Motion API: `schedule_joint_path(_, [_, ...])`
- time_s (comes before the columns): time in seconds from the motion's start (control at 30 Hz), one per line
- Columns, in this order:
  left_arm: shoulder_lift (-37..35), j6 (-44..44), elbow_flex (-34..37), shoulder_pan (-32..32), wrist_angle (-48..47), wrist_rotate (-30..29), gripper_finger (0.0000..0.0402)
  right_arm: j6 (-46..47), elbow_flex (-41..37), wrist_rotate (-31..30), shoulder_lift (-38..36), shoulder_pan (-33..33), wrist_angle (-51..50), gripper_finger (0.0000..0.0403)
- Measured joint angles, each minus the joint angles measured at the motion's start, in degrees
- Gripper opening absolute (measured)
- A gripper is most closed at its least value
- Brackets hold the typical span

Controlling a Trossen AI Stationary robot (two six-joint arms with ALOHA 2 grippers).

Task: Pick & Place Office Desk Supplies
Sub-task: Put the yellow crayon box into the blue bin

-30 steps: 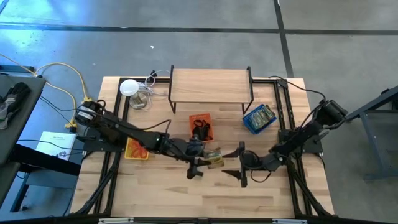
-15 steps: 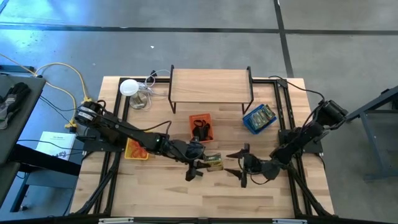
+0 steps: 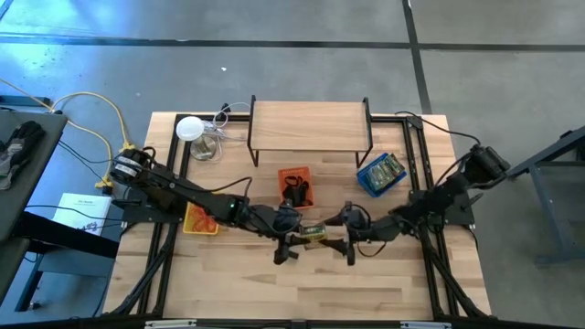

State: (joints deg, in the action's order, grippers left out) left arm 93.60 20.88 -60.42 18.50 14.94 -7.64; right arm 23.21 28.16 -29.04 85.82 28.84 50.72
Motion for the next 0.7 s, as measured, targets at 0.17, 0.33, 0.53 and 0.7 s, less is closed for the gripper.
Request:
schedule_joint_path(0.17, [0.0,0.0,0.0,0.0,0.0,0.3,0.0113,-7.5,0.0,2.7,0.0,-0.9,2.9,0.0270])
schedule_joint_path(0.33, [0.0,-0.2,0.0,0.0,0.0,0.3,0.0113,-9.4,0.0,4.2,0.0,-0.9,3.2,0.0256])
schedule_joint_path(0.53, [0.0,-0.9,0.0,-0.1,0.0,0.3,0.0113,-9.6,0.0,5.6,0.0,-0.9,3.2,0.0180])
schedule_joint_path(0.7, [0.0,-1.1,0.0,-0.2,-0.2,0.2,0.0113,-9.4,-0.1,8.5,0.0,-2.1,3.2,0.0105])
